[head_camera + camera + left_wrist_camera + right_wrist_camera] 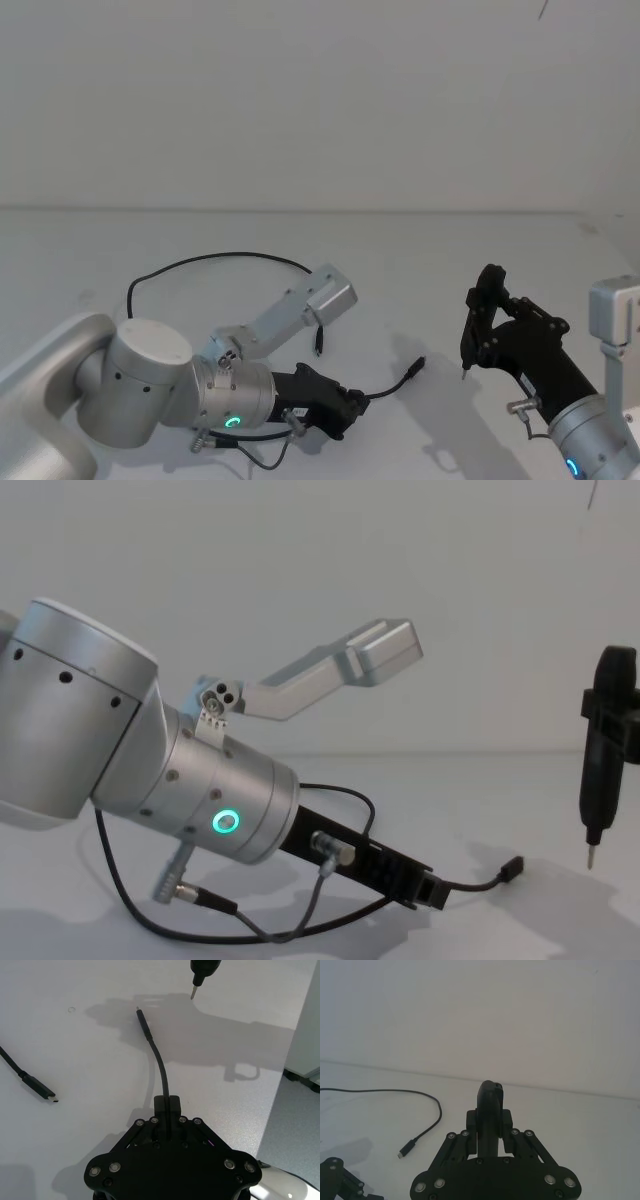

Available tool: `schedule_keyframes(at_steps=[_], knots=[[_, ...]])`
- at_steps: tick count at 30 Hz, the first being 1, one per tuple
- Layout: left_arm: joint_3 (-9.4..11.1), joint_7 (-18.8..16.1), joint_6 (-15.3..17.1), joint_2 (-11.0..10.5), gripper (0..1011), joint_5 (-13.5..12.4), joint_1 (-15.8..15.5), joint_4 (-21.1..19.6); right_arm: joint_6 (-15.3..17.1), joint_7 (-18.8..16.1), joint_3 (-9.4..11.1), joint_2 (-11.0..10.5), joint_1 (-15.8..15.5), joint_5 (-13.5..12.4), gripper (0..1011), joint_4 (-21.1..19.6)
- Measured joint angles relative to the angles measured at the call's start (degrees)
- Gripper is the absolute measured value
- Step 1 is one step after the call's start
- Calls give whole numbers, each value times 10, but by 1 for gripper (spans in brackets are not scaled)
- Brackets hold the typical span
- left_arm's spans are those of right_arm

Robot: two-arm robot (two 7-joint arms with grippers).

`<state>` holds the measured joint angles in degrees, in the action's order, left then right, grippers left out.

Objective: Pick up the data cable with the one hand.

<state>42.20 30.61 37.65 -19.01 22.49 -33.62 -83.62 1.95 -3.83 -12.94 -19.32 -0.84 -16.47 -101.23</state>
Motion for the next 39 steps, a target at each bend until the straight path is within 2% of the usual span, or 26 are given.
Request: schedule_keyframes(at_steps=[10,25,39], knots=[[2,-1,-9,-4,39,-2,1,-3,-2,-4,7,9,3,-10,279,-7],[-6,8,-71,-33,39,-16,7,-27,1,-19,21,28,31,-36,279,-31],[-11,15,-92,-44,39,-19,8,-36,7,-32,29,43,53,-53,279,-23]])
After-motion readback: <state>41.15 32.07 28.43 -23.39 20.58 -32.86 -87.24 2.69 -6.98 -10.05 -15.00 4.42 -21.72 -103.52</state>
